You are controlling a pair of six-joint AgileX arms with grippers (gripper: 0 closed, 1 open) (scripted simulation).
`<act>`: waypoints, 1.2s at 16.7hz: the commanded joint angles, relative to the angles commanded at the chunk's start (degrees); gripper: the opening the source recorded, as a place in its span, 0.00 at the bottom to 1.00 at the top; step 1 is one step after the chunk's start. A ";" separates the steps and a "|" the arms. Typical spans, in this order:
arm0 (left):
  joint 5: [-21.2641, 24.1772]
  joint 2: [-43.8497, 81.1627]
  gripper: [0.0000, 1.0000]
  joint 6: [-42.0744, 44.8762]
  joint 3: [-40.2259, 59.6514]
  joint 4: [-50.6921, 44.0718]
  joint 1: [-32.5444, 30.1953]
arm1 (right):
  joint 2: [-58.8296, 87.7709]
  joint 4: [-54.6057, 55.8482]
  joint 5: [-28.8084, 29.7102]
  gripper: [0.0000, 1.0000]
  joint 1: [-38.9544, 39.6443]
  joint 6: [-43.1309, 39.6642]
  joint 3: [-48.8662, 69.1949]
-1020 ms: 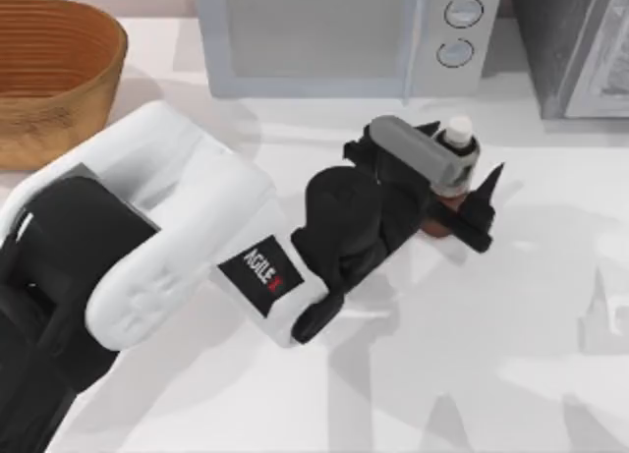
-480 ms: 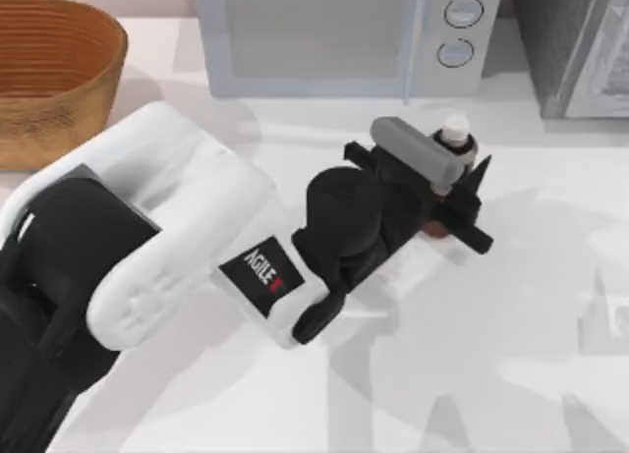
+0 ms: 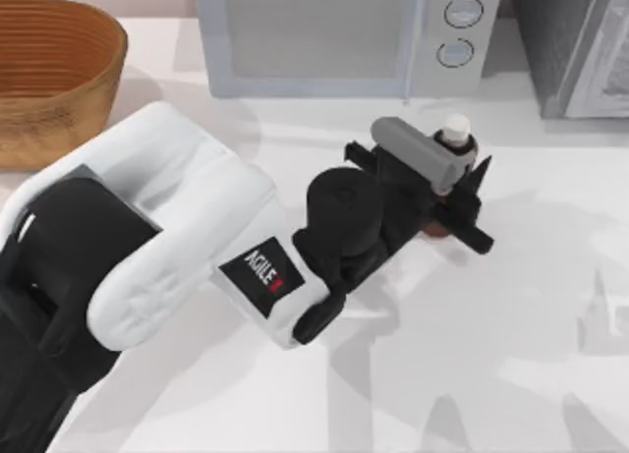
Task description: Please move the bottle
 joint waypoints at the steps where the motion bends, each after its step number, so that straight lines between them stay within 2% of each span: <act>1: 0.01 -0.09 0.00 0.04 -0.05 -0.01 0.14 | 0.00 0.00 0.00 1.00 0.00 0.00 0.00; 3: 0.78 -0.45 0.00 0.08 -0.59 0.33 0.89 | 0.00 0.00 0.00 1.00 0.00 0.00 0.00; 6: 6.29 -2.84 0.00 0.31 -4.79 2.21 6.39 | 0.00 0.00 0.00 1.00 0.00 0.00 0.00; 9: 16.23 -7.07 0.00 0.67 -12.26 4.72 16.57 | 0.00 0.00 0.00 1.00 0.00 0.00 0.00; 14: 37.34 -16.58 0.00 1.43 -27.72 9.33 38.15 | 0.00 0.00 0.00 1.00 0.00 0.00 0.00; 16: 44.49 -20.37 0.00 1.70 -33.19 10.96 45.31 | 0.00 0.00 0.00 1.00 0.00 0.00 0.00; 18: 49.40 -23.53 0.00 1.92 -37.38 12.17 50.22 | 0.00 0.00 0.00 1.00 0.00 0.00 0.00; 20: 51.85 -25.43 0.00 2.04 -39.70 12.81 52.67 | 0.00 0.00 0.00 1.00 0.00 0.00 0.00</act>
